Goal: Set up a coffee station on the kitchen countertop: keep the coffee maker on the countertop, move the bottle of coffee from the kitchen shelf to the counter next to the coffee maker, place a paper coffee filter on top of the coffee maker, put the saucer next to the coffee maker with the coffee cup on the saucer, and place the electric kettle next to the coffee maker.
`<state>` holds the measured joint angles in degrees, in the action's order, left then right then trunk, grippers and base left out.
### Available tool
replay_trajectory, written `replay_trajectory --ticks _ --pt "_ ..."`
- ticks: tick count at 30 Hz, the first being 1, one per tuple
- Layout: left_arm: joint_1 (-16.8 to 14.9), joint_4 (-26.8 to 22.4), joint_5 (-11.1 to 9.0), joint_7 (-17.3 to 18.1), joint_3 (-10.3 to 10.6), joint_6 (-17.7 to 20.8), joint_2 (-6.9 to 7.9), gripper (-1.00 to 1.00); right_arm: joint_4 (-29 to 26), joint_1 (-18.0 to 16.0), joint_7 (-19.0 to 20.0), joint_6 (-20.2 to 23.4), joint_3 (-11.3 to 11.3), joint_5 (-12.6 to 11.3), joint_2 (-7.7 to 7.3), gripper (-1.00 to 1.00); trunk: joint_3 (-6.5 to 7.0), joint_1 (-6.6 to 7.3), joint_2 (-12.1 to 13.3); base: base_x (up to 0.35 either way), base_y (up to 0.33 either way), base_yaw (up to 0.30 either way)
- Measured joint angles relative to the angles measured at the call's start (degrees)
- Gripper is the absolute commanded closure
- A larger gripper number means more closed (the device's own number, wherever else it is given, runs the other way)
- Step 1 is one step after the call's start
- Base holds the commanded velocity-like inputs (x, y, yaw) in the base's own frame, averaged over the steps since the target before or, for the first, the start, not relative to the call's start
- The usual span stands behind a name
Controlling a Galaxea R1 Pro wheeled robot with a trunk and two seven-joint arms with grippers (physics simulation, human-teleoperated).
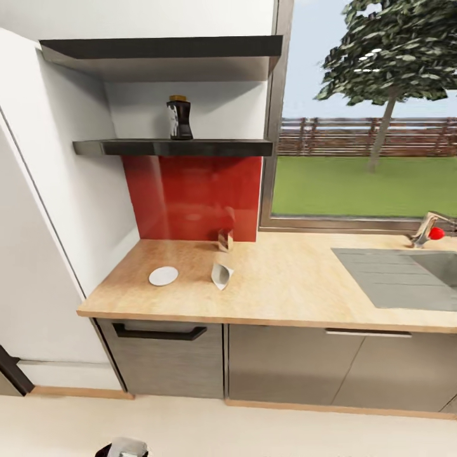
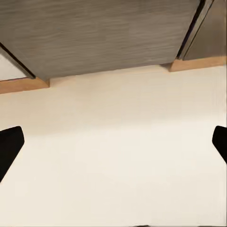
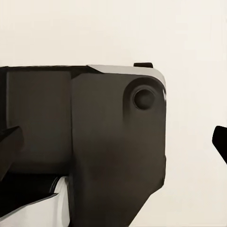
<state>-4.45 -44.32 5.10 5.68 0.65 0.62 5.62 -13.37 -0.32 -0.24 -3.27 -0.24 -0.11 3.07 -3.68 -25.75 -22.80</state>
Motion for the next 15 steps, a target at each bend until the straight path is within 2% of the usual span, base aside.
replay_trajectory --ticks 4,9,14,15 --pt "-4.1 -3.2 0.1 7.5 0.3 0.7 0.26 -1.00 0.0 0.0 0.0 0.0 0.0 0.0 -0.31 -1.00 0.00 0.00 0.0 -0.003 0.000 -0.217" --pt "-9.1 -3.8 0.0 14.4 0.3 1.5 0.46 -1.00 0.0 0.0 0.0 0.0 0.0 0.0 -0.42 -1.00 0.00 0.00 0.0 -0.001 0.000 -0.070" --pt "-15.0 -4.1 -0.1 22.9 0.3 5.7 0.87 -1.00 0.1 0.0 0.0 -0.1 0.0 0.0 -0.44 -1.00 0.00 0.00 0.0 0.000 0.000 -0.012" --pt "-16.5 -4.1 -0.1 25.5 0.3 7.2 1.03 -1.00 0.1 0.0 0.0 -0.1 0.0 0.0 -0.44 -1.00 0.00 0.00 0.0 0.000 0.000 -0.003"
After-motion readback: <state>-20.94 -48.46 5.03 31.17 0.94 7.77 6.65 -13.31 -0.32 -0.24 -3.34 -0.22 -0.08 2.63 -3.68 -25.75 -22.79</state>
